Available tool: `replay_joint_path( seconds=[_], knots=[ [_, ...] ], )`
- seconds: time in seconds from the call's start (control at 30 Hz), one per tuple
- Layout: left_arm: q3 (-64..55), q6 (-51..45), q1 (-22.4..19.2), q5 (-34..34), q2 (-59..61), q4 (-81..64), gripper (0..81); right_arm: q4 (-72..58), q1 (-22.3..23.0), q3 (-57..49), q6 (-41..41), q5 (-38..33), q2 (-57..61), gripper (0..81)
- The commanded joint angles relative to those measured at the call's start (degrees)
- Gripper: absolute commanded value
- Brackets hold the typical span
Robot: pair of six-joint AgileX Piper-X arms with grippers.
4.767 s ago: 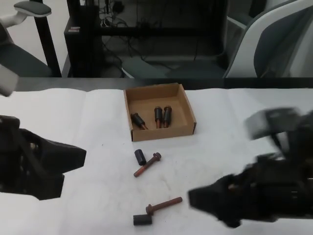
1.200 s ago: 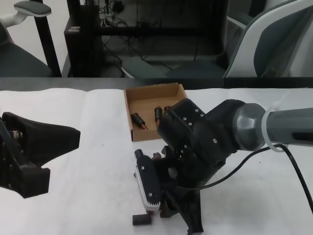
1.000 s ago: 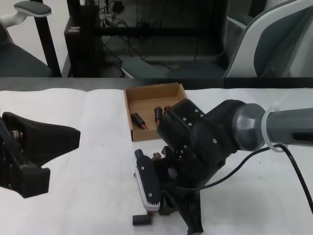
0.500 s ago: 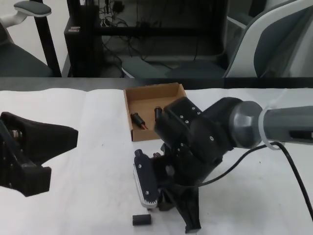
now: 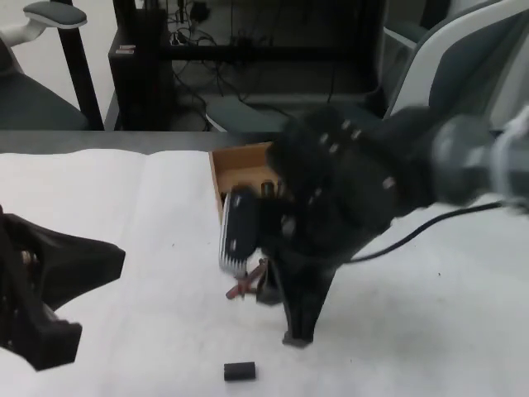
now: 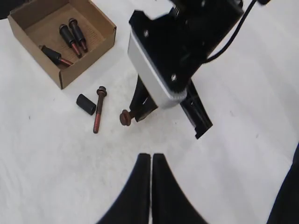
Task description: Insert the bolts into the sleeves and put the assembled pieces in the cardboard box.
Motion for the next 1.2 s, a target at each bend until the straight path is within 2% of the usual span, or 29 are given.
replay_joint_path(
  seconds=[0.0, 0.3, 0.33, 0.4, 0.47, 0.53, 0.57, 0.77, 0.97, 1.17],
  knots=[
    [-0.58, 1.78, 0.06, 2.44, -0.56, -0.12, 1.7, 1.03, 0.08, 0.02, 6.72, -1.93, -5.20, 0.4],
    [-0.58, 12.02, -0.07, 6.83, 0.60, 4.68, 1.5, 0.09, 0.08, 6.56, 22.21, -3.01, -20.01, 0.4],
    [-0.58, 13.05, -0.07, 7.26, 1.22, 5.53, 5.9, -0.47, 0.08, 7.65, 23.84, -3.01, -21.29, 0.4],
    [-0.58, 14.11, -0.18, 7.96, 2.90, 6.72, 20.4, -2.04, 0.08, 10.59, 27.16, -3.01, -24.50, 0.4],
    [-0.58, 15.42, -0.18, 8.95, 4.70, 7.68, 40.7, -3.76, 0.08, 13.77, 29.35, -3.01, -27.59, 0.4],
    [-0.58, 16.34, -0.18, 8.94, 7.02, 8.21, 67.1, -5.68, 0.08, 16.84, 31.77, -3.01, -30.38, 0.4],
    [-0.58, 16.33, -0.18, 8.94, 8.33, 8.31, 70.0, -6.25, 0.08, 18.01, 33.00, -3.01, -31.37, 0.4],
    [-0.94, 26.86, -2.35, 8.34, 17.18, 8.29, 70.0, -9.14, 0.08, 24.06, 38.18, -3.01, -36.69, 0.4],
    [-2.01, 44.96, -10.87, 0.17, 25.26, 6.78, 69.4, -9.91, 0.08, 25.00, 38.15, -4.59, -37.94, 0.4],
    [-2.01, 46.96, -16.87, -4.75, 32.32, -1.13, 69.4, -12.26, 0.08, 25.00, 38.15, -6.49, -37.94, 0.4]
  ],
)
